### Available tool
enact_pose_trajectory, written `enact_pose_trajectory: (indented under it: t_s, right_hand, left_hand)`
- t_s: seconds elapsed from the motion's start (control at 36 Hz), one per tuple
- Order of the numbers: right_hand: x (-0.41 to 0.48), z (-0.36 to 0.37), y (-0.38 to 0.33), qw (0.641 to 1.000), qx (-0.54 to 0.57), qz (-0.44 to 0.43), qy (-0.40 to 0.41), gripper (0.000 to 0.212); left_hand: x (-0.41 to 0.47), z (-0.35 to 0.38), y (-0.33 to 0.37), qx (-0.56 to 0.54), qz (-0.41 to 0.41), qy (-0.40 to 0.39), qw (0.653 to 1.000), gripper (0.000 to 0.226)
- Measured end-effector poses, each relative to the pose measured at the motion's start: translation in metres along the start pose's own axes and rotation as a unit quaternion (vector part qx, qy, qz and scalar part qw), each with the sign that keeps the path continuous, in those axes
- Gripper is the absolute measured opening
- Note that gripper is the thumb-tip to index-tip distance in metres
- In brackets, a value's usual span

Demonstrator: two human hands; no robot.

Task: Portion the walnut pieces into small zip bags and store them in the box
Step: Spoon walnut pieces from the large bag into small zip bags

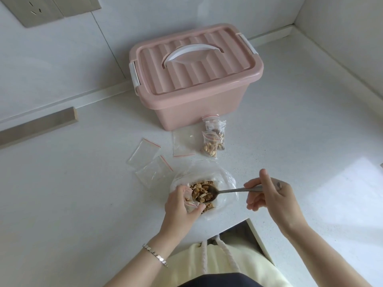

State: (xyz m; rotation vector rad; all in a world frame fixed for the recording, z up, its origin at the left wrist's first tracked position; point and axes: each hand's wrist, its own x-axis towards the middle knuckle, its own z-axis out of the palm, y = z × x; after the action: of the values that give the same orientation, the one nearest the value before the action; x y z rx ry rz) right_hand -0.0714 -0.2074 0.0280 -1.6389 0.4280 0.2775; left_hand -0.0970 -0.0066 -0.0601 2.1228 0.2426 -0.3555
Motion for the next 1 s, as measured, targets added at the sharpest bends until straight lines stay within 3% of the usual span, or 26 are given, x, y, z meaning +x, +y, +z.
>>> enact_pose_trajectory:
  t_s: [0.22,0.36,0.47,0.58,0.69,0.86,1.0]
  right_hand:
    - [-0.015,0.017,0.002,0.965,-0.190,-0.146,-0.107,0.045]
    - [-0.016,0.012,0.008,0.935,-0.234,-0.254,-0.082,0.058]
    - [-0.019,0.013,0.006,0.944,-0.214,-0.243,-0.067,0.044]
    - [-0.020,0.021,0.012,0.944,-0.223,-0.221,-0.097,0.068]
    - [-0.018,0.025,0.014,0.937,-0.232,-0.236,-0.109,0.065]
    - [-0.018,0.011,0.005,0.956,-0.160,-0.244,-0.022,0.056]
    - [-0.010,0.002,0.016,0.968,-0.192,-0.156,0.028,0.038]
  left_hand:
    - [-0.004,0.003,-0.002,0.008,0.011,-0.002,1.000,0.046]
    - [-0.004,0.002,-0.004,-0.019,-0.001,-0.003,1.000,0.049]
    - [-0.006,0.001,-0.006,-0.024,0.013,0.007,1.000,0.047]
    - [-0.006,0.004,-0.009,-0.013,0.064,0.019,0.998,0.043]
    - [-0.007,0.004,-0.012,-0.022,0.073,0.029,0.997,0.042]
    - [-0.007,0.002,-0.017,-0.048,0.027,0.021,0.998,0.039]
    - [-0.007,0.000,-0.018,-0.063,0.020,0.019,0.998,0.037]
